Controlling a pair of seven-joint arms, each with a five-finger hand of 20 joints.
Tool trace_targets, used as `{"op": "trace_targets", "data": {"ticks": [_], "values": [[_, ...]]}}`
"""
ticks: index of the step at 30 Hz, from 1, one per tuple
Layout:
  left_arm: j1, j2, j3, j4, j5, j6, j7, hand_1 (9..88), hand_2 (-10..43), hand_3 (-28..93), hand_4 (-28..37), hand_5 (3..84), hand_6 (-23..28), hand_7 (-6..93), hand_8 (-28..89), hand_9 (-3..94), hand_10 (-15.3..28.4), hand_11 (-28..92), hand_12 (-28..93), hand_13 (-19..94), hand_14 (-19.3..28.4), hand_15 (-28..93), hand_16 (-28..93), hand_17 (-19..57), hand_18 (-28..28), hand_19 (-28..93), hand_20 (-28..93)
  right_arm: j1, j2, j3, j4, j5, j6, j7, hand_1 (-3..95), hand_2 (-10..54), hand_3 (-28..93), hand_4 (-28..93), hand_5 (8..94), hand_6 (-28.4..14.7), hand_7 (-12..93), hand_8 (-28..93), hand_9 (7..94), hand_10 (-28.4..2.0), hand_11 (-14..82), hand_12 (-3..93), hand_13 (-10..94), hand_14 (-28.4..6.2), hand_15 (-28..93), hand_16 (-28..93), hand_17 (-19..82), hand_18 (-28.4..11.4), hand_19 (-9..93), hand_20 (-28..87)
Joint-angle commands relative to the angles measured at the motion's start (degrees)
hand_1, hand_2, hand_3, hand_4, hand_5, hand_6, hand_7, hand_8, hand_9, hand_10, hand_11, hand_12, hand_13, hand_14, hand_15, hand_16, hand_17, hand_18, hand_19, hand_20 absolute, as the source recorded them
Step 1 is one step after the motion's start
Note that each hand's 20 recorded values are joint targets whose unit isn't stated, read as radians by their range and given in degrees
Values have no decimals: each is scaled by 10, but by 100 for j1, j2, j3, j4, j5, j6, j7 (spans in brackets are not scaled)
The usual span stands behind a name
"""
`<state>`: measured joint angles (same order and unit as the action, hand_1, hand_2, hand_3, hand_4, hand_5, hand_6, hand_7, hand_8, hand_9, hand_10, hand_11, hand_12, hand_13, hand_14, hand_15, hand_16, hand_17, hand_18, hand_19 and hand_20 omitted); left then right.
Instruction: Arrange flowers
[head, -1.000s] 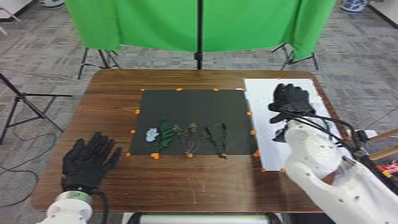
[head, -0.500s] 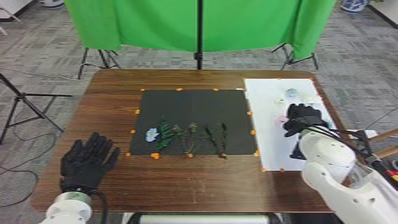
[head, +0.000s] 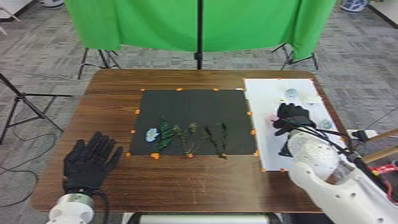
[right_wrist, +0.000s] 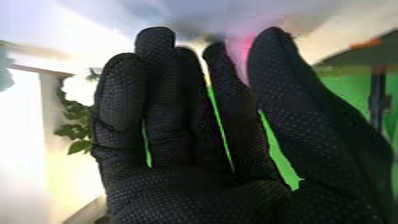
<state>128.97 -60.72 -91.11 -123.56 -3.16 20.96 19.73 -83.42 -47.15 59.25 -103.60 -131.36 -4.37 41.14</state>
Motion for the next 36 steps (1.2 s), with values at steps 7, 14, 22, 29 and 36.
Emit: {"op": "trace_targets", "data": {"ticks": [7, 14, 22, 29, 36], "values": [[204, -71, 100, 169, -45, 275, -145, 325, 126, 747, -283, 446, 70, 252, -125, 399, 141, 335, 121, 331, 140, 531, -65, -33, 146, 421, 195, 32, -68, -355, 308, -574, 877, 17, 623, -59, 605, -282, 737, -24, 298, 120, 827, -115, 134, 398, 659, -89, 435, 389, 327, -231, 814, 373], [200, -85, 79, 167, -34, 295, -148, 324, 128, 747, -283, 446, 70, 253, -125, 400, 141, 335, 120, 332, 140, 531, -66, -32, 146, 421, 196, 206, 58, -577, 332, -913, 2375, -305, 606, -65, 657, -283, 745, -35, 303, 130, 839, -115, 124, 404, 669, -82, 422, 405, 331, -232, 812, 377], [214, -62, 56, 152, -25, 270, -128, 324, 129, 746, -283, 444, 68, 255, -127, 399, 140, 336, 118, 332, 138, 529, -67, -32, 145, 420, 196, 699, 43, -910, -85, -919, 2564, -524, 596, -74, 686, -283, 749, -39, 318, 120, 845, -116, 128, 406, 676, -79, 418, 411, 335, -234, 810, 372], [181, -17, 33, 167, -27, 282, -133, 323, 130, 746, -283, 443, 68, 255, -129, 397, 138, 337, 116, 332, 136, 526, -68, -32, 145, 420, 197, 2051, -618, -1997, 536, -765, 2678, -1035, 592, -74, 691, -283, 746, -37, 322, 121, 846, -116, 127, 404, 676, -78, 415, 413, 336, -234, 808, 369], [126, 77, 88, 166, -55, 300, -81, 321, 131, 746, -283, 439, 67, 255, -131, 395, 136, 340, 111, 332, 128, 524, -70, -31, 144, 418, 197, 3294, -1475, -3289, 1474, -720, 2614, -1610, 590, -74, 691, -283, 746, -36, 326, 116, 845, -115, 128, 404, 678, -77, 414, 413, 337, -233, 808, 366]]}}
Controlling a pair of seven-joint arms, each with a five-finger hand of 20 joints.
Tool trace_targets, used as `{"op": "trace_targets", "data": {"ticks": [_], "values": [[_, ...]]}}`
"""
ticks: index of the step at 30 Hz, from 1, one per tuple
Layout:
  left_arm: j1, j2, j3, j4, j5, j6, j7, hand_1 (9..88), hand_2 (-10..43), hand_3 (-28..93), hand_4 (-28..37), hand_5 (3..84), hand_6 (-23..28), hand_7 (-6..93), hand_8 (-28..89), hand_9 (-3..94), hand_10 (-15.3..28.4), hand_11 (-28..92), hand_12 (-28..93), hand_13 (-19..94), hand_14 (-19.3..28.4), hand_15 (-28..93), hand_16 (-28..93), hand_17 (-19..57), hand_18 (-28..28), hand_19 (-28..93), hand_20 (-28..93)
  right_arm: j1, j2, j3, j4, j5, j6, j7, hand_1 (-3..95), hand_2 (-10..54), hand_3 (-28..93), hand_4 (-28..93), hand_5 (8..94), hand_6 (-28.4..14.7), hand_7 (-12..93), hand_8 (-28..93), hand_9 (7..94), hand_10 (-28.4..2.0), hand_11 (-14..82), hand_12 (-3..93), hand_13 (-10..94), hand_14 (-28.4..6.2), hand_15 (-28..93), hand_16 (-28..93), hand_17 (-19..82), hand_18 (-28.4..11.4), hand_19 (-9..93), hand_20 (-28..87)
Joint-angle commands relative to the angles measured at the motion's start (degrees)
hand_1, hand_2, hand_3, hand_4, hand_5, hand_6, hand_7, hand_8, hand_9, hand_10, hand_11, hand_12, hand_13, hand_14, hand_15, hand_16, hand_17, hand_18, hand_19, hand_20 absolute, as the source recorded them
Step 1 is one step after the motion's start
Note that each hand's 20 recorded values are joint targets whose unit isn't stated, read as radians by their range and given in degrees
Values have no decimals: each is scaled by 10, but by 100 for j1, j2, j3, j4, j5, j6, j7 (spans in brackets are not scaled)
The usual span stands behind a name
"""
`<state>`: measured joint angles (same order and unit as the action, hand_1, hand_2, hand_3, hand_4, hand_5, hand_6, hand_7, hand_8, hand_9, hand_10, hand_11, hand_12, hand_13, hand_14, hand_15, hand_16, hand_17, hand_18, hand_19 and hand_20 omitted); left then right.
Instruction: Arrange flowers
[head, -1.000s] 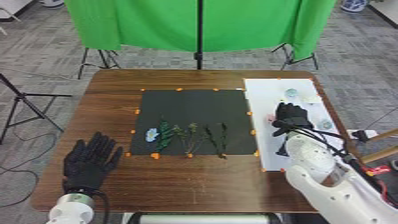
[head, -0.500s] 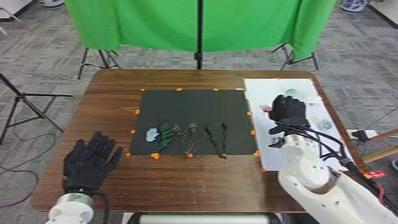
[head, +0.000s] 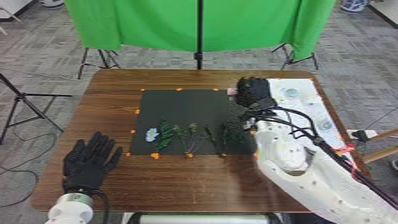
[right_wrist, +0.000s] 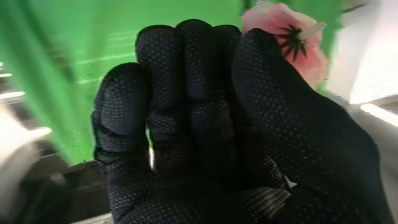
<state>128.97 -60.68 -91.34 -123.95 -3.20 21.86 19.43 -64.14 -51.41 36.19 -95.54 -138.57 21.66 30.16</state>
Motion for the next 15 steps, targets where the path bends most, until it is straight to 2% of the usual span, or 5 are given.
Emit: {"op": "trace_targets", "data": {"ticks": [1, 7, 10, 13, 15], "values": [[126, 100, 126, 200, -64, 202, -5, 321, 131, 746, -283, 438, 67, 256, -131, 393, 135, 341, 111, 333, 125, 524, -70, -31, 144, 418, 197, 1457, -1161, -1101, 789, -13, 0, -620, 590, -74, 691, -283, 746, -35, 326, 115, 845, -114, 128, 403, 678, -77, 414, 413, 337, -233, 808, 366], [5, 263, 243, 202, -150, 242, 167, 319, 135, 746, -283, 425, 59, 269, -139, 379, 124, 350, 103, 329, 107, 514, -78, -25, 138, 409, 195, 1758, -1643, -1601, 1411, -407, -178, -976, 585, -74, 694, -283, 741, -32, 339, 106, 845, -111, 130, 405, 680, -74, 412, 414, 339, -232, 807, 365], [-36, 306, 284, 206, -139, 170, 239, 318, 135, 749, -283, 420, 56, 276, -144, 373, 118, 356, 97, 325, 102, 514, -79, -22, 136, 405, 195, 1952, -1786, -1925, 1615, -408, -224, -943, 581, -76, 697, -283, 740, -28, 347, 99, 847, -109, 131, 403, 683, -73, 412, 415, 340, -231, 807, 364], [-85, 393, 343, 198, -191, 124, 334, 317, 135, 750, -283, 415, 52, 283, -148, 366, 114, 361, 91, 321, 95, 511, -82, -19, 133, 399, 195, 2065, -1955, -2097, 1796, -513, -327, -982, 579, -77, 697, -283, 739, -26, 352, 95, 846, -108, 132, 404, 685, -73, 410, 415, 341, -231, 806, 364], [-153, 427, 379, 232, -195, 96, 347, 316, 135, 753, -283, 411, 50, 287, -153, 358, 110, 367, 85, 315, 85, 503, -85, -15, 128, 390, 193, 2036, -2129, -2044, 1991, -768, -471, -1153, 578, -77, 697, -283, 737, -24, 355, 95, 847, -107, 132, 403, 685, -72, 410, 416, 342, -231, 806, 363]]}}
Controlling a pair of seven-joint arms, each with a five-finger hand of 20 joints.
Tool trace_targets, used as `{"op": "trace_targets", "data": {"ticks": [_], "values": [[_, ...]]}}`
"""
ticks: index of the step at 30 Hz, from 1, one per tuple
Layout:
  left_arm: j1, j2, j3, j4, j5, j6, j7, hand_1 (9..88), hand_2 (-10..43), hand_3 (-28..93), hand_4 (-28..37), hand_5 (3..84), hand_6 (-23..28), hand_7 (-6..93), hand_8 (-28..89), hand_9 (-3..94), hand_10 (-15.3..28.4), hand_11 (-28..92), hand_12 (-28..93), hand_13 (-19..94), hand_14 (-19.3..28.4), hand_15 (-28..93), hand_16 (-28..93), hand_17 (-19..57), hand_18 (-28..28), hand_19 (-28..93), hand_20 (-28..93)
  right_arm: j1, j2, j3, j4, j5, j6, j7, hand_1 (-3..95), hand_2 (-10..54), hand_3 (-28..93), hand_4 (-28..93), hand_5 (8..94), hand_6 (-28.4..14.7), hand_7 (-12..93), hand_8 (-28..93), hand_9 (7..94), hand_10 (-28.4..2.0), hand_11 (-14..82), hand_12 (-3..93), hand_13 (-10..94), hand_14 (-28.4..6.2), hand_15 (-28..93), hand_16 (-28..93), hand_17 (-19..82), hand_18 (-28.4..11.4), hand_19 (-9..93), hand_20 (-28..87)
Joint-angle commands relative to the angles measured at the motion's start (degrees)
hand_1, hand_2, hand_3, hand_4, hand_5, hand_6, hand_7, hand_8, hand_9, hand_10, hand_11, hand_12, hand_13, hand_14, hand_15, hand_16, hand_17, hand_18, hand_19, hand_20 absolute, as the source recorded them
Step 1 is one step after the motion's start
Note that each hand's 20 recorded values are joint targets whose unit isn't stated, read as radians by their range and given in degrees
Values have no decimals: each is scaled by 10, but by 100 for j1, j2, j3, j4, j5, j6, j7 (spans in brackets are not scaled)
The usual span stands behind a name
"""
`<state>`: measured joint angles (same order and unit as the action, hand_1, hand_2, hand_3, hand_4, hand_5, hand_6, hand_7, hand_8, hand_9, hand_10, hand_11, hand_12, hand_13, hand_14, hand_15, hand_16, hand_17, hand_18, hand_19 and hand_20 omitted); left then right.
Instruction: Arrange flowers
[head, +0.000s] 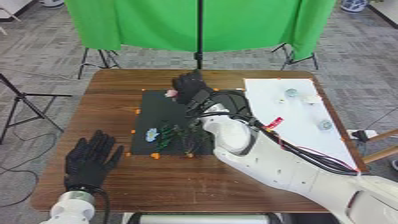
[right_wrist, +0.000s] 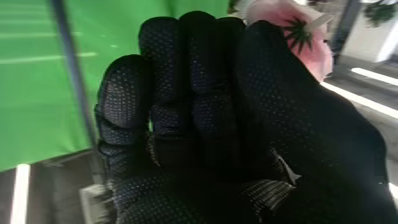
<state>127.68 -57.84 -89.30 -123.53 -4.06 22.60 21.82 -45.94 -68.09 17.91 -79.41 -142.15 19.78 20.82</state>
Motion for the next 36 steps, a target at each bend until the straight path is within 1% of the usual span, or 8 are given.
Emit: {"op": "trace_targets", "data": {"ticks": [1, 2, 3, 8, 16, 22, 29, 36], "values": [[-12, 191, 200, 171, -132, -12, 166, 315, 134, 754, -283, 408, 48, 289, -154, 354, 108, 368, 83, 313, 80, 500, -86, -13, 127, 386, 192, 270, -474, -317, 378, -419, -343, -196, 577, -77, 696, -283, 736, -24, 356, 93, 847, -107, 132, 402, 686, -72, 410, 417, 342, -230, 806, 363], [-89, 203, 220, 204, -127, -3, 151, 315, 134, 755, -283, 405, 47, 292, -156, 349, 104, 371, 80, 311, 75, 499, -87, -12, 125, 382, 192, 24, -722, 192, 684, -751, -458, -652, 576, -77, 697, -283, 736, -23, 358, 93, 846, -106, 133, 401, 686, -72, 409, 417, 342, -230, 806, 363], [-116, 207, 238, 211, -130, -1, 156, 314, 134, 757, -283, 403, 47, 294, -158, 343, 101, 376, 78, 307, 71, 495, -89, -10, 123, 376, 191, -6, -802, 243, 778, -820, -478, -703, 576, -77, 697, -283, 736, -23, 358, 92, 846, -106, 133, 401, 686, -72, 409, 417, 342, -230, 805, 363], [-180, 197, 292, 243, -121, -51, 148, 316, 133, 758, -283, 393, 45, 305, -165, 330, 95, 387, 63, 299, 60, 487, -92, -5, 118, 362, 196, -97, -815, 220, 738, -977, -457, -676, 571, -78, 700, -283, 734, -22, 361, 88, 845, -105, 134, 399, 686, -71, 406, 417, 342, -229, 804, 363], [-218, 300, 328, 246, -165, -99, 228, 319, 131, 760, -283, 398, 48, 309, -166, 325, 95, 398, 55, 287, 61, 488, -90, -3, 116, 353, 201, -224, -875, 369, 758, -1451, -1073, -710, 571, -78, 698, -283, 734, -23, 356, 85, 843, -105, 132, 397, 681, -71, 404, 418, 340, -230, 802, 363], [-298, 300, 359, 260, -147, -114, 192, 319, 125, 770, -283, 398, 47, 304, -162, 305, 83, 404, 50, 265, 50, 476, -99, 5, 104, 327, 196, -381, -972, 632, 768, -1925, -1553, -875, 572, -77, 696, -283, 735, -23, 349, 91, 840, -106, 129, 396, 679, -73, 403, 416, 339, -231, 801, 364], [-275, 328, 349, 252, -163, -79, 207, 320, 120, 776, -283, 398, 47, 300, -158, 298, 81, 409, 42, 254, 45, 474, -105, 12, 97, 306, 201, -239, -860, 292, 670, -1704, -1518, -718, 568, -78, 699, -283, 733, -21, 344, 90, 835, -107, 127, 394, 674, -77, 405, 414, 334, -233, 798, 365], [-256, 348, 348, 242, -161, -90, 205, 322, 120, 773, -283, 403, 49, 300, -159, 304, 84, 410, 41, 262, 51, 479, -102, 9, 101, 313, 213, -492, -940, 617, 550, -1895, -1688, -739, 556, -89, 717, -283, 712, -16, 319, 67, 817, -109, 114, 387, 665, -82, 413, 403, 332, -236, 799, 364]]}}
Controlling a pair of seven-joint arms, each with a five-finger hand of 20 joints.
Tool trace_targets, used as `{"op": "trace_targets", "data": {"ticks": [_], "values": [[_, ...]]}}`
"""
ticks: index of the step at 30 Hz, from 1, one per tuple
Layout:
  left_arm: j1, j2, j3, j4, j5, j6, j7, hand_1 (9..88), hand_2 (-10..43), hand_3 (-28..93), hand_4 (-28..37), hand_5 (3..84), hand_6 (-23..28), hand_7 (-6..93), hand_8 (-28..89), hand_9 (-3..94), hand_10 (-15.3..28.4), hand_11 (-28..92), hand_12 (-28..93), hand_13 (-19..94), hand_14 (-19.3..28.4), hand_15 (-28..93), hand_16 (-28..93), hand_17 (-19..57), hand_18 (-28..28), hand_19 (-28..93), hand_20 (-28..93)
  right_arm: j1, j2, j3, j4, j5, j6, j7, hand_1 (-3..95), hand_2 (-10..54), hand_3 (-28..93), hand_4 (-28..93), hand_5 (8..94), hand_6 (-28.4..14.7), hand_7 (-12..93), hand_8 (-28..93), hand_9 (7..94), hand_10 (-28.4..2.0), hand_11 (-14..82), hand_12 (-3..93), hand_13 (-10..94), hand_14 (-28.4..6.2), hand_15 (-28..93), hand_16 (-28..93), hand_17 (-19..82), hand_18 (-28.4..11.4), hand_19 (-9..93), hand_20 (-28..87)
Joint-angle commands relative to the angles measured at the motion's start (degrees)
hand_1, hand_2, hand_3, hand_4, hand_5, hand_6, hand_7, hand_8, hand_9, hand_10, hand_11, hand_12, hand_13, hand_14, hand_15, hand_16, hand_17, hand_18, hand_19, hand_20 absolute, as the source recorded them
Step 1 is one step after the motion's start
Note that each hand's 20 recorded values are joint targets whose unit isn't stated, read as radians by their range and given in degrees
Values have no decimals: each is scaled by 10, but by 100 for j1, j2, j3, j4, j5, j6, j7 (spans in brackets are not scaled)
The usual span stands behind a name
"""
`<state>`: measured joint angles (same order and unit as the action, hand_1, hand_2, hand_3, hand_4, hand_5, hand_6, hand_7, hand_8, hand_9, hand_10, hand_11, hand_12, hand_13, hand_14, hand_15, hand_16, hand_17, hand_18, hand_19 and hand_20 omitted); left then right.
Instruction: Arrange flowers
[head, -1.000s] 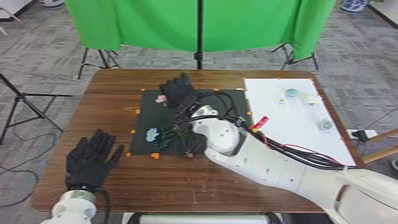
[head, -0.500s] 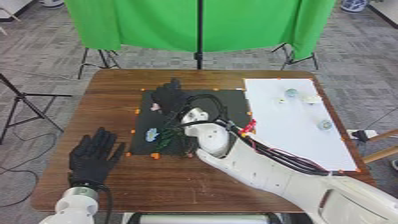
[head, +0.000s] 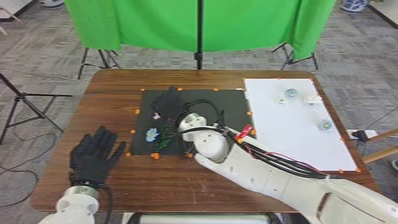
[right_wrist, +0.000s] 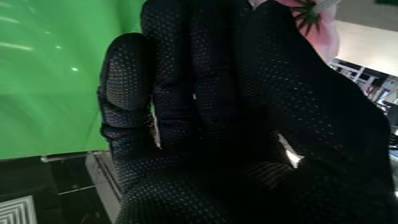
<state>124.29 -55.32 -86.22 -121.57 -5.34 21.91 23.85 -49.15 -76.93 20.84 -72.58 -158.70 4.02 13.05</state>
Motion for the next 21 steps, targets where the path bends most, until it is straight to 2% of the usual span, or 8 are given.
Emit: {"op": "trace_targets", "data": {"ticks": [1, 6, 9, 16, 19, 20, 21], "values": [[90, 96, 35, 46, -33, -22, 8, 322, 121, 771, -283, 403, 49, 300, -158, 304, 84, 410, 41, 262, 52, 482, -101, 8, 102, 315, 214, -189, -63, 364, -129, -264, -135, 31, 555, -91, 717, -283, 709, -18, 310, 61, 815, -111, 113, 384, 663, -83, 414, 402, 332, -236, 799, 364], [125, 54, 7, 43, -18, 5, -32, 325, 126, 758, -283, 418, 59, 290, -150, 341, 111, 396, 60, 285, 91, 518, -91, -11, 121, 355, 224, -162, -16, 315, -165, -88, -224, 162, 556, -93, 715, -283, 702, -23, 281, 53, 807, -116, 121, 372, 653, -88, 422, 394, 326, -238, 798, 362], [129, 55, 8, 43, -74, 15, -8, 324, 128, 755, -283, 423, 60, 284, -147, 348, 114, 389, 66, 290, 98, 525, -89, -15, 125, 367, 222, -177, -5, 321, -184, -122, -225, 106, 555, -93, 715, -283, 697, -26, 257, 40, 800, -119, 122, 363, 650, -91, 425, 388, 324, -238, 797, 362], [156, 33, -22, 22, -55, 37, -38, 321, 129, 755, -283, 432, 63, 274, -139, 362, 121, 372, 84, 298, 107, 524, -85, -21, 132, 385, 213, -42, 94, 105, -292, 192, -275, 295, 551, -95, 716, -283, 681, -27, 237, 29, 792, -121, 126, 351, 647, -93, 428, 383, 324, -239, 797, 361], [195, 26, -65, -5, -140, 71, -67, 323, 130, 752, -283, 433, 64, 274, -138, 366, 124, 372, 88, 302, 116, 535, -82, -24, 134, 391, 212, 168, 234, -244, -426, 719, -279, 644, 551, -95, 728, -282, 674, -28, 226, 24, 786, -123, 124, 342, 643, -91, 428, 382, 322, -238, 794, 358], [211, 26, -82, -35, -279, 138, -19, 324, 131, 750, -283, 437, 65, 273, -138, 375, 129, 368, 89, 308, 122, 539, -80, -26, 137, 396, 213, 201, 254, -321, -455, 797, -273, 728, 557, -95, 733, -281, 675, -28, 223, 24, 788, -123, 114, 347, 642, -89, 423, 388, 321, -238, 793, 357], [211, 24, -91, -42, -393, 139, 19, 326, 134, 747, -283, 444, 66, 271, -137, 387, 135, 364, 92, 318, 128, 543, -77, -28, 140, 403, 214, 207, 272, -340, -479, 765, -300, 716, 573, -95, 737, -277, 676, -29, 220, 25, 794, -121, 96, 359, 641, -83, 414, 398, 319, -239, 792, 355]]}}
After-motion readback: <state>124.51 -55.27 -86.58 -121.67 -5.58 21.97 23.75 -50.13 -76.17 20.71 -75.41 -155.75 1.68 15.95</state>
